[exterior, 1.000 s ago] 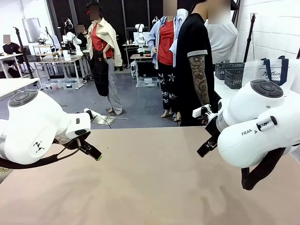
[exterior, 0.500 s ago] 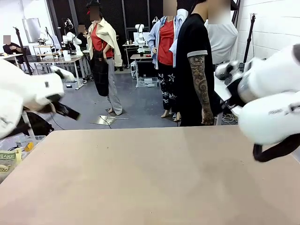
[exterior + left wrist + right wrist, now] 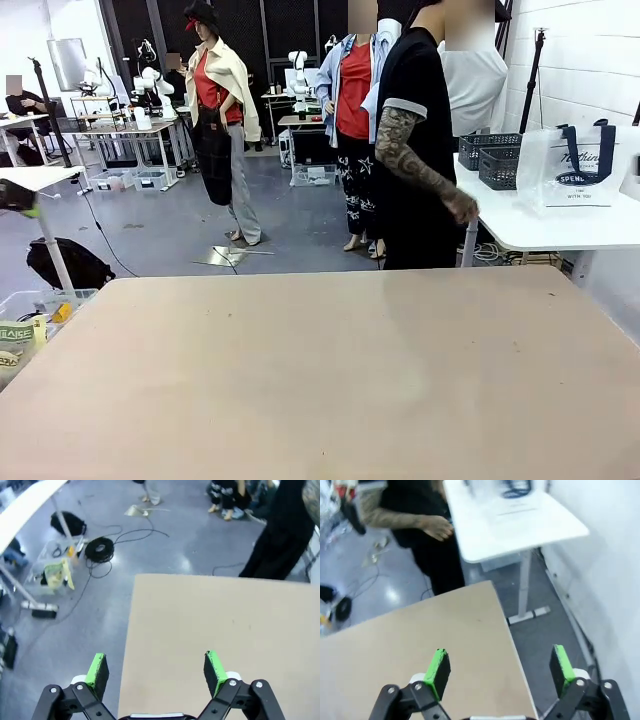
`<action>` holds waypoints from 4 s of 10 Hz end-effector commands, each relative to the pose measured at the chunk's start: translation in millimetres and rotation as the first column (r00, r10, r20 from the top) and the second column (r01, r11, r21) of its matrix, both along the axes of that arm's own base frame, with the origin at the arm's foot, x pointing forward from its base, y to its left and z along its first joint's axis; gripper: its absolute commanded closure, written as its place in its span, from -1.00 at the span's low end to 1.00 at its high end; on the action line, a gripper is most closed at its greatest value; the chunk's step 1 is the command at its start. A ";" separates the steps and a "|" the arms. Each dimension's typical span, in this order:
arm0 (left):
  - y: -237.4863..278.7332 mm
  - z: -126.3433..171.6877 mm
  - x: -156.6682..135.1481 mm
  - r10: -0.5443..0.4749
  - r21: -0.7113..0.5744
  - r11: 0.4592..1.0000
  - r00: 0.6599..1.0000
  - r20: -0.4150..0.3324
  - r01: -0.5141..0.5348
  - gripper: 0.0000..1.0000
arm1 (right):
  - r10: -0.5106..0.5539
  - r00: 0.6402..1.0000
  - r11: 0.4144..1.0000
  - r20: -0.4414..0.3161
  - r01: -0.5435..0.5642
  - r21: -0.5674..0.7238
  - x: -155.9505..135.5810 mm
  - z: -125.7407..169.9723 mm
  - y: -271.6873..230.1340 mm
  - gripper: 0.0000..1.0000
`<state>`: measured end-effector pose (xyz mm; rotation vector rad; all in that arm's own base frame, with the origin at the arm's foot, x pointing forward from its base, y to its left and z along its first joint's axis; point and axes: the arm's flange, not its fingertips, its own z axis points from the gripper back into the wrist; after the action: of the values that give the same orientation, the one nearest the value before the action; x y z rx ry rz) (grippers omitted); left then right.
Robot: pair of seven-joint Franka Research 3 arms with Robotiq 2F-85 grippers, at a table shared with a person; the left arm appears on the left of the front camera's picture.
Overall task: Transfer purchased items from the store into the shopping bag.
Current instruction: Open the Reusable shopping bag in the center of the table.
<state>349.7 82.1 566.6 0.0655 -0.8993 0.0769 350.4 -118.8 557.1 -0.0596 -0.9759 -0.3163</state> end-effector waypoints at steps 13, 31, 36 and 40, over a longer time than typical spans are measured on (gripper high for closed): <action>71.7 -16.8 -12.9 0.107 -0.168 0.980 0.994 0.005 -0.105 -1.00 | -0.151 0.988 0.969 -0.016 0.151 0.195 -19.7 -32.6 -84.0 -1.00; 71.7 -16.8 -12.9 0.107 -0.168 0.980 0.994 0.005 -0.105 -1.00 | -0.151 0.988 0.969 -0.016 0.151 0.195 -19.7 -32.6 -84.0 -1.00; 71.7 -16.8 -12.9 0.107 -0.168 0.980 0.994 0.005 -0.105 -1.00 | -0.151 0.988 0.969 -0.016 0.151 0.195 -19.7 -32.6 -84.0 -1.00; 71.7 -16.8 -12.9 0.107 -0.168 0.980 0.994 0.005 -0.105 -1.00 | -0.151 0.988 0.969 -0.016 0.151 0.195 -19.7 -32.6 -84.0 -1.00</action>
<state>338.2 154.2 549.0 -0.0363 -0.9056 0.2333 331.2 -203.0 524.8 0.0442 -0.9429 -0.5441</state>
